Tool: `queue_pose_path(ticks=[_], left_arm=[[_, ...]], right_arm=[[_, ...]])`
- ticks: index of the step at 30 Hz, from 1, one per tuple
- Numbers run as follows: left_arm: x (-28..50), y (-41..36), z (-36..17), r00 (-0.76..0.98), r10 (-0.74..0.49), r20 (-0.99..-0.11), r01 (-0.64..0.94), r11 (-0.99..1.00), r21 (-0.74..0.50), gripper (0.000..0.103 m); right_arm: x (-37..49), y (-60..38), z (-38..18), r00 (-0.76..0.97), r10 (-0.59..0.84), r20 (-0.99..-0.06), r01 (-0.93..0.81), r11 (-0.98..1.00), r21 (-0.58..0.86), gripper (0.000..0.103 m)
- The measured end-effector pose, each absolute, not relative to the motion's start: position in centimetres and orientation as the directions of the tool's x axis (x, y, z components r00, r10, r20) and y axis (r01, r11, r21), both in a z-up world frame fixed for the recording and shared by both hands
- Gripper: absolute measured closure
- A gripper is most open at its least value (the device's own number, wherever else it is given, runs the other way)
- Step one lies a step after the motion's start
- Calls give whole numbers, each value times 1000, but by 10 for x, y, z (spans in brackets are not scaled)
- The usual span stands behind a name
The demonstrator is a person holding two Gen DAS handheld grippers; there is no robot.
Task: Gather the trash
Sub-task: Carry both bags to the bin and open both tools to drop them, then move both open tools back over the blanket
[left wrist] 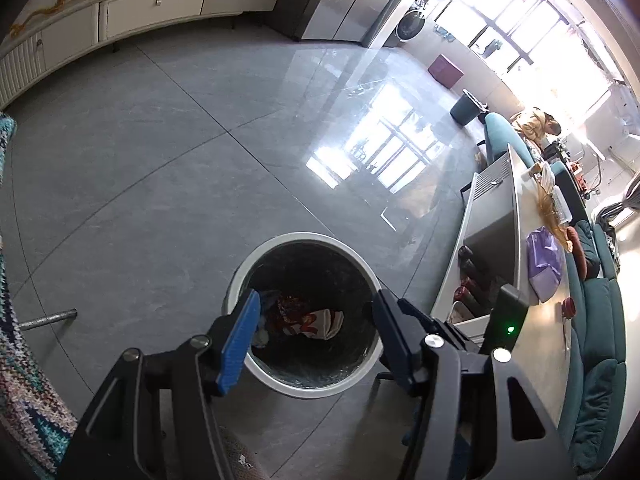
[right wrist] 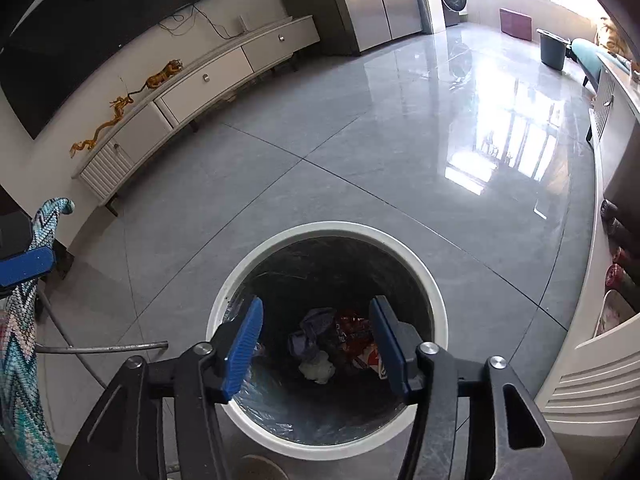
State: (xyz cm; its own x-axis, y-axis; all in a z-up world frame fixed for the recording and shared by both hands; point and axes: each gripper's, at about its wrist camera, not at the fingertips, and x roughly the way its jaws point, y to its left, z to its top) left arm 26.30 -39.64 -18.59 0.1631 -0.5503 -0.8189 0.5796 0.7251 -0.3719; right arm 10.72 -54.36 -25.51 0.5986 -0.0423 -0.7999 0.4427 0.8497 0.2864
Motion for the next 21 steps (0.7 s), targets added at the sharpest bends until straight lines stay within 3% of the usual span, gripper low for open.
queue_pose_path(ticks=[9, 14, 21], left_arm=[[233, -349, -123, 352, -579, -735, 570, 756, -322, 46], [208, -322, -84, 426, -582, -693, 577, 764, -288, 46], [181, -273, -40, 509, -580, -636, 554, 786, -273, 46]], right_arm=[[72, -521, -181, 715, -154, -682, 451, 847, 282, 9], [48, -499, -126, 790, -188, -584, 419, 860, 290, 1], [28, -460, -54, 870, -189, -455, 340, 898, 278, 0]])
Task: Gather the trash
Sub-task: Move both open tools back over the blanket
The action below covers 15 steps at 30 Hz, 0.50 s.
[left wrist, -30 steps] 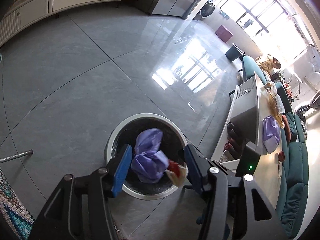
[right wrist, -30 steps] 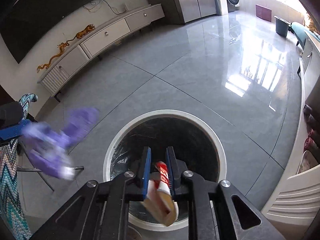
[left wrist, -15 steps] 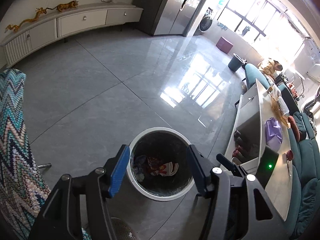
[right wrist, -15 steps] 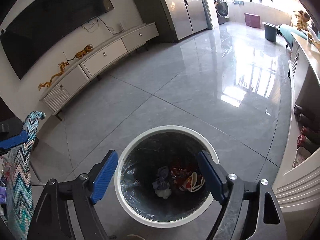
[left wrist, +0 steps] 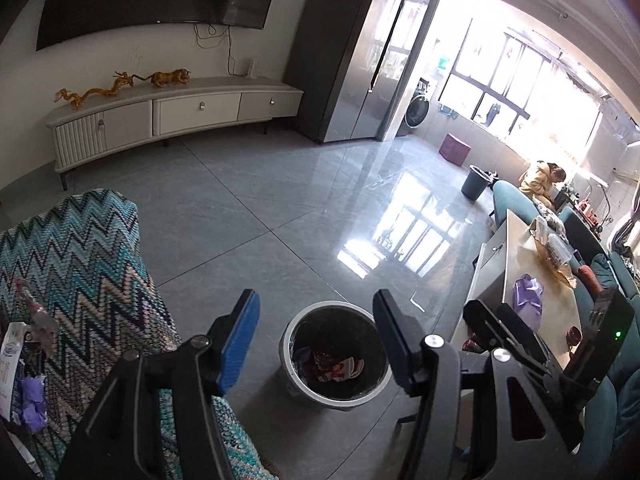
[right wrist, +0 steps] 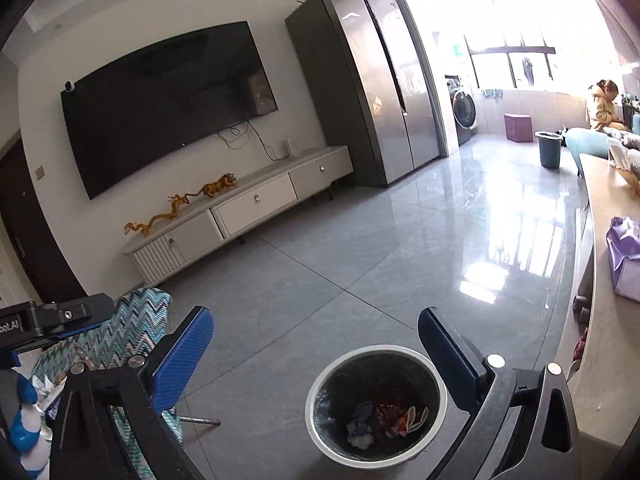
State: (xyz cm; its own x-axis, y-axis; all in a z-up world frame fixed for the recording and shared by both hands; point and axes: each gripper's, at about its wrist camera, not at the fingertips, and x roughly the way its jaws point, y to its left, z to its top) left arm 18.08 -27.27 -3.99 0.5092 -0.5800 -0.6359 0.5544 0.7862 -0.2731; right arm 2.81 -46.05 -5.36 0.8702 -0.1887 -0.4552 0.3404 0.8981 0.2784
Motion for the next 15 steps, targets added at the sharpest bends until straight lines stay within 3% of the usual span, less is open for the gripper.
queue_pose_path(ticks=[15], left_arm=[[152, -126, 23, 682, -521, -514, 463, 851, -247, 38]], right_arm=[[16, -368, 33, 954, -58, -294, 134, 960, 247, 0]])
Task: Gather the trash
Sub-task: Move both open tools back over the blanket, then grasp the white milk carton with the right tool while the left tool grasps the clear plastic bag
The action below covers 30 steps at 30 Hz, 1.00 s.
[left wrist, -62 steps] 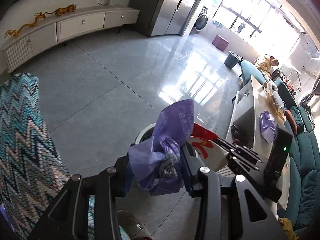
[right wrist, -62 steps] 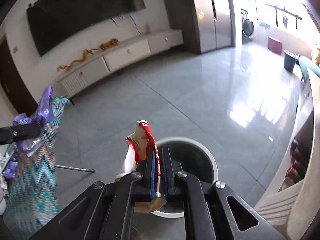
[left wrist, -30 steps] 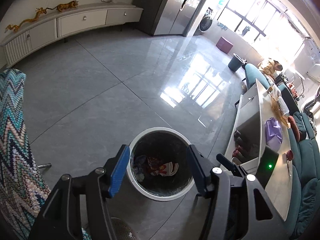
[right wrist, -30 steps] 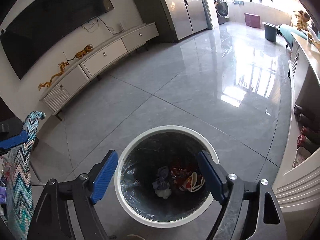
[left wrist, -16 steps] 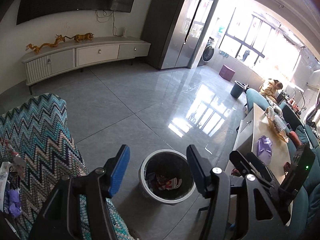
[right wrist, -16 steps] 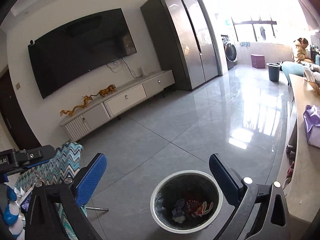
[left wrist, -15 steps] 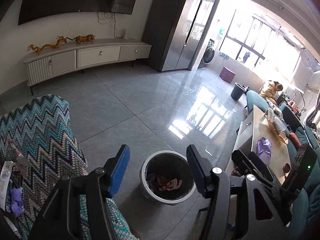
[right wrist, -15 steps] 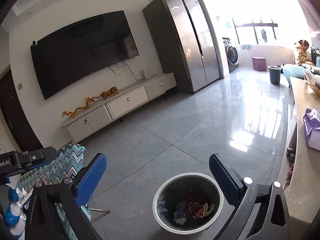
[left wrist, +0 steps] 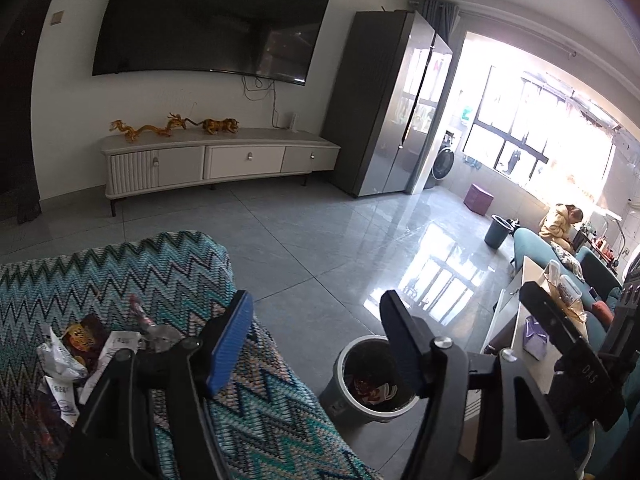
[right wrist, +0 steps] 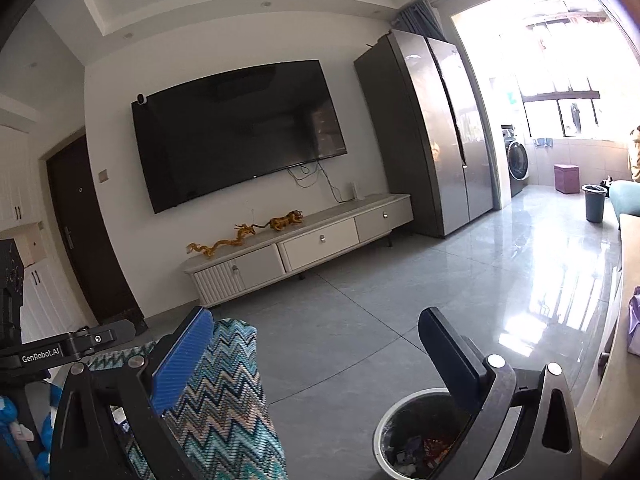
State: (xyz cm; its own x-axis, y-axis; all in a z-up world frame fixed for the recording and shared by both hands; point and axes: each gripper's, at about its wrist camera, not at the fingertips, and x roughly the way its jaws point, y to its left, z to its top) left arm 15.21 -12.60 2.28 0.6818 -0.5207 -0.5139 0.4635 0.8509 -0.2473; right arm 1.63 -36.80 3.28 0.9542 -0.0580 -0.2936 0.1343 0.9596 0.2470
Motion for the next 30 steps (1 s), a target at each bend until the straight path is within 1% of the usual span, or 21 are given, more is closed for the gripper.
queue_pose_path(ticks=[5, 14, 18, 22, 26, 30], left_arm=[[150, -63, 24, 727, -477, -494, 417, 878, -235, 32], [154, 66, 11, 796, -352, -492, 289, 936, -203, 32], [155, 123, -5, 808, -295, -510, 207, 952, -224, 32], [154, 167, -27, 803, -258, -537, 137, 957, -254, 32], [153, 189, -55, 777, -245, -580, 106, 959, -263, 32], [158, 194, -89, 714, -272, -645, 98, 951, -292, 32]], right_arm=[[27, -328, 47, 956, 21, -293, 49, 972, 231, 0], [53, -262, 53, 922, 175, -344, -92, 965, 245, 0], [63, -227, 45, 895, 222, -387, -142, 964, 226, 0], [83, -201, 32, 852, 304, -426, -205, 943, 263, 0], [103, -171, 15, 805, 349, -480, -247, 932, 264, 0], [123, -144, -4, 740, 399, -541, -289, 915, 281, 6]])
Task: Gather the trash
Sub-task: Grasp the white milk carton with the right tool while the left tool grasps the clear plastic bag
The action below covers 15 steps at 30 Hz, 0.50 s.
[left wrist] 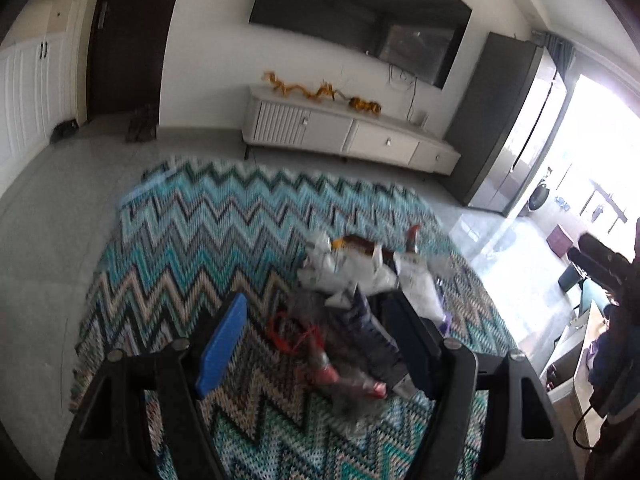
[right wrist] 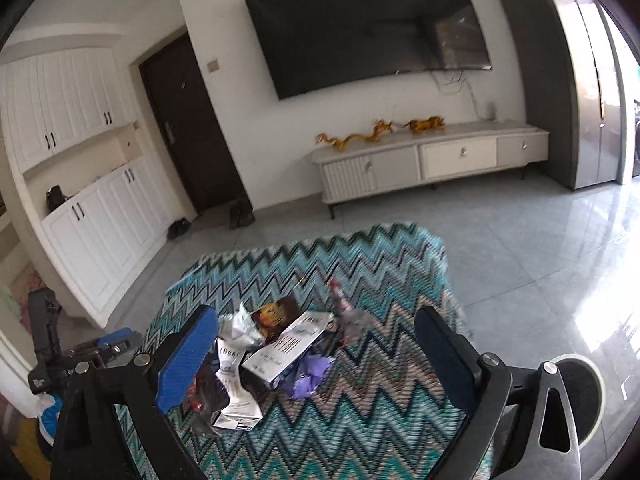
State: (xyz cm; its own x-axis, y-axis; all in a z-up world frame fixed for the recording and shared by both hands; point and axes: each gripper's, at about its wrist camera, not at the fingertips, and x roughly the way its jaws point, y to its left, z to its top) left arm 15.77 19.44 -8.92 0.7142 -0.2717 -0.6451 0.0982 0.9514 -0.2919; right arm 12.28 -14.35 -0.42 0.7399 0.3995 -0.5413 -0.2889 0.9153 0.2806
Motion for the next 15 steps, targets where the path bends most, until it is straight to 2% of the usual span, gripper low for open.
queue_pose_path(ticks=[4, 10, 15], left_arm=[[159, 189, -126, 632, -340, -696, 104, 928, -359, 32], [168, 177, -153, 579, -399, -711, 97, 900, -425, 32], [175, 178, -173, 554, -426, -715, 76, 882, -466, 33]], right_arm=[[145, -122, -27, 683, 419, -599, -310, 908, 282, 10], [171, -97, -62, 603, 442, -664, -325, 897, 301, 11], [193, -80, -89, 530, 451, -718, -325, 890, 319, 19]])
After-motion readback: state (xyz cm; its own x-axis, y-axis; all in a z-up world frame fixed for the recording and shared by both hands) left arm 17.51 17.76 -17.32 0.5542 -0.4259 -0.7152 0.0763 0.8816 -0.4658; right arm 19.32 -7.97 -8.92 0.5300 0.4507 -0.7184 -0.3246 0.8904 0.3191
